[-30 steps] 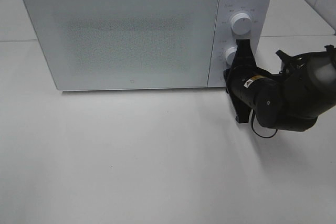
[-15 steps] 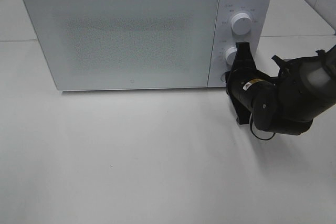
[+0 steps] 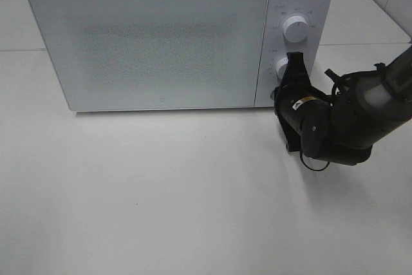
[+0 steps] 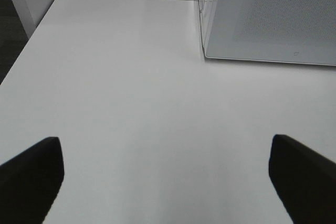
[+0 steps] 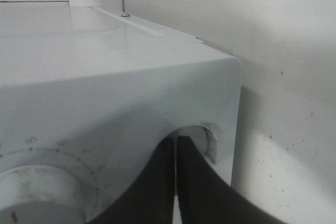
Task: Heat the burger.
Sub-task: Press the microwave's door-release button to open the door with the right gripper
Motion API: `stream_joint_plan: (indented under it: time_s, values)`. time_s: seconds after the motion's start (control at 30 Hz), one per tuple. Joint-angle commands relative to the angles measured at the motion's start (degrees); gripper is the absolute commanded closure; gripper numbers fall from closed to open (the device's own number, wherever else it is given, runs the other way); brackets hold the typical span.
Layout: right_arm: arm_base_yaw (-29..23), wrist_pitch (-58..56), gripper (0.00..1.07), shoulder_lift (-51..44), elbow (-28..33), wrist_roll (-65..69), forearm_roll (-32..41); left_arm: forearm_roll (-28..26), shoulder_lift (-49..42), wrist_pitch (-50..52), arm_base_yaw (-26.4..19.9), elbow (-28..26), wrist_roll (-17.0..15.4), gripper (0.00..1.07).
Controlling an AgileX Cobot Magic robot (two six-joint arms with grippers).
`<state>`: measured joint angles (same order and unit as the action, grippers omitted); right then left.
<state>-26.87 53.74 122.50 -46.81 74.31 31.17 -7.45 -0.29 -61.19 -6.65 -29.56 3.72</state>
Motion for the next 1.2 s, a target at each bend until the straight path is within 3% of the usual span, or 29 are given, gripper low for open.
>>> stream_joint_plan:
  time_s: [0.03,1.2]
  values:
    - [1.1,13.1,1.07,-0.7,-4.6,-2.5,-0.2,0.1,-0.6,0.0,0.2,0.1,-0.4,0.09]
    - [1.9,10.6,1.07,-1.4,-5.6,-2.8,-3.7,0.1,-0.6,0.0,0.2,0.1,-0.4,0.09]
